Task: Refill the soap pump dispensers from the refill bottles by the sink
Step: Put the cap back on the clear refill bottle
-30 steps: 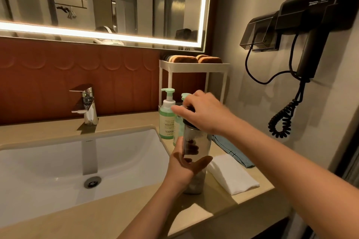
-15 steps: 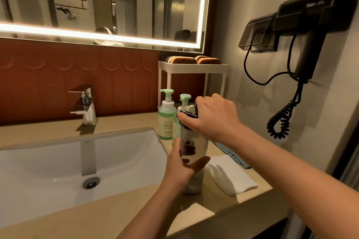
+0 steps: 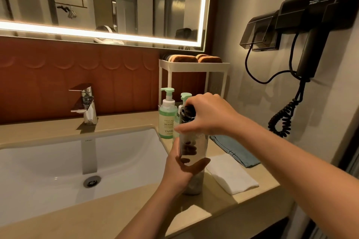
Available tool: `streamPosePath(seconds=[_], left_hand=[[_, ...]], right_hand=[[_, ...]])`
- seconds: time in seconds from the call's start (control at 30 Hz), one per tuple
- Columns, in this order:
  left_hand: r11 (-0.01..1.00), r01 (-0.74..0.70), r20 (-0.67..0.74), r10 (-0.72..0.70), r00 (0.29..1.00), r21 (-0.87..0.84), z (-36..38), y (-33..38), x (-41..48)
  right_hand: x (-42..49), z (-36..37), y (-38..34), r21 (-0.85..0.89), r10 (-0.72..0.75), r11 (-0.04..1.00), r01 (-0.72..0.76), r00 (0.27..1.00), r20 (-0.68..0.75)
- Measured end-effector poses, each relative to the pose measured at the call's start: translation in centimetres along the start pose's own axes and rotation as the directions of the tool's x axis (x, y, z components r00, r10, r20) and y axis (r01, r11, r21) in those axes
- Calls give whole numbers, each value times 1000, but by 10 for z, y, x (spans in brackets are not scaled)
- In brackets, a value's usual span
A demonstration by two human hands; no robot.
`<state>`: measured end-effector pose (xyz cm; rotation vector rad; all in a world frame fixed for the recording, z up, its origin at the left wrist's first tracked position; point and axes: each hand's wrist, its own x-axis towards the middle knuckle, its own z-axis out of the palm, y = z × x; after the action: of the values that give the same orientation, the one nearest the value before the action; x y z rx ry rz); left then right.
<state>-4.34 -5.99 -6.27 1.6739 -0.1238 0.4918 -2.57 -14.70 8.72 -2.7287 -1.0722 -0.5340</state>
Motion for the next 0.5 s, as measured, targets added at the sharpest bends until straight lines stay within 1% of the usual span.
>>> streamPosePath(seconds=[0.07, 0.1, 0.13, 0.17, 0.23, 0.3, 0.37, 0.4, 0.43, 0.5], left_hand=[[1000, 1, -27, 0, 1000, 24, 1, 2, -1], [1000, -10, -17, 10, 1000, 27, 2, 3, -2], [1000, -15, 3, 15, 1000, 24, 2, 4, -1], [1000, -12, 30, 11, 999, 10, 0, 4, 0], [999, 25, 114, -21, 993, -33, -6, 2, 4], [999, 41, 197, -33, 980, -33, -14, 0, 8], [998, 47, 230, -39, 972, -30, -18, -1, 10], [998, 47, 230, -39, 972, -31, -18, -1, 9], [999, 42, 212, -36, 977, -27, -16, -1, 10], [1000, 18, 135, -17, 991, -6, -10, -3, 14]], right_hand=[[-1, 11, -3, -29, -8, 1000, 4, 989, -149], [-1, 13, 0, -13, -5, 1000, 2, 982, -188], [-2, 14, 4, 56, 6, 998, 4, 984, -177], [-2, 14, 10, 193, 8, 981, 16, 992, -124], [-4, 12, 20, 494, -44, 869, 23, 999, 31], [-5, 10, 26, 635, -101, 772, 8, 989, 110], [-5, 12, 28, 693, -117, 721, -2, 985, 125], [-6, 14, 27, 698, -88, 716, -12, 990, 108], [-5, 16, 24, 682, -35, 731, -18, 997, 63], [-2, 22, 16, 596, 101, 802, -36, 992, -75]])
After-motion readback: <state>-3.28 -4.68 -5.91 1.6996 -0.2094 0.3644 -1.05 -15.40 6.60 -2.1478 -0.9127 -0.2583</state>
